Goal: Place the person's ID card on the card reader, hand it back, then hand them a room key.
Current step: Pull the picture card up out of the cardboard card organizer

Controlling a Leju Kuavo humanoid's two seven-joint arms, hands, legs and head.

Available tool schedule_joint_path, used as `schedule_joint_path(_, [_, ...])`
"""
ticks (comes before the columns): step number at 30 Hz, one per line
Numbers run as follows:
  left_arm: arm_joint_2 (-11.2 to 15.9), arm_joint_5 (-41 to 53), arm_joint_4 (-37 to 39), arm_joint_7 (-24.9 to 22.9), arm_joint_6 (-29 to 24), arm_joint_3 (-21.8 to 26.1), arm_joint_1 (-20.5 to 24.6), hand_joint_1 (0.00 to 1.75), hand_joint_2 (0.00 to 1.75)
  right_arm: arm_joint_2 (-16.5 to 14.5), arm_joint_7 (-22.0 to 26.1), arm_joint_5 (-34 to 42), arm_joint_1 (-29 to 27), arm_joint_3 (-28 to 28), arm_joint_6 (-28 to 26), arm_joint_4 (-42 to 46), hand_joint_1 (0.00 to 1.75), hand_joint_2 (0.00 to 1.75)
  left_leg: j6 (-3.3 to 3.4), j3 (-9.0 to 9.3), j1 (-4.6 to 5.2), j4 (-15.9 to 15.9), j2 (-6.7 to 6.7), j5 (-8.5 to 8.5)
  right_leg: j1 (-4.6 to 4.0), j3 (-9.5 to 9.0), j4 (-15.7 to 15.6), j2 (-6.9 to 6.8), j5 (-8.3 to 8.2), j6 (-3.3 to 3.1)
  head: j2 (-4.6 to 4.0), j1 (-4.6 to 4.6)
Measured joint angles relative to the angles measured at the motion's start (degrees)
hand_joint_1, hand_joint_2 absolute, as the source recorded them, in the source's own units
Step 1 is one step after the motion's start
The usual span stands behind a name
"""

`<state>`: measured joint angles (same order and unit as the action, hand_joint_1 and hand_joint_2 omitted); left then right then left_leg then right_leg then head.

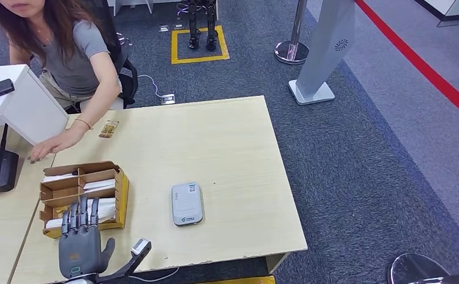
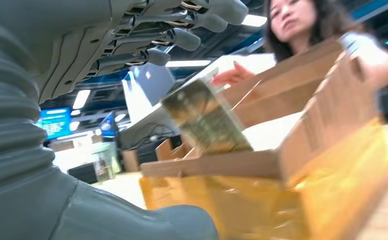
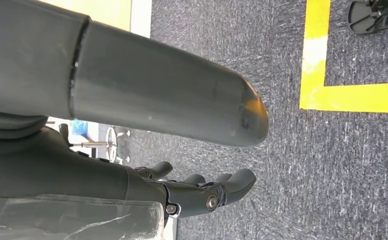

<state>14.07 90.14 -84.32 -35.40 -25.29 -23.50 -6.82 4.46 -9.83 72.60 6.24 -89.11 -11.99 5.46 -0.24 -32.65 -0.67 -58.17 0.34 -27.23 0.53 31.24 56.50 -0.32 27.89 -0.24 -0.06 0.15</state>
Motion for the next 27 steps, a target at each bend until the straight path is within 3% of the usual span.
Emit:
schedule_joint_path(11, [2.2, 0.0, -1.4, -2.7, 0.8, -4.9, 0.9, 0.0, 1.75, 0.0, 0.1, 0.1, 0.0, 0.0, 0.0, 0.0, 0.0, 1.75, 0.0, 0.0, 0.01, 0.0, 0.0, -0.01, 0.0, 0.01, 0.0, 0.0, 0.0, 0.0, 0.01, 0.01])
schedule_joint_path(27, [2.6, 0.0, -2.2, -4.5, 5.5, -5.4, 0.7, 0.0, 1.75, 0.0, 0.1, 0.8, -0.1, 0.0, -0.6, 0.0, 0.0, 1.75, 0.0, -0.01, 0.01, 0.0, 0.0, -0.01, 0.0, 0.0, 0.0, 0.0, 0.0, 0.0, 0.02, 0.01])
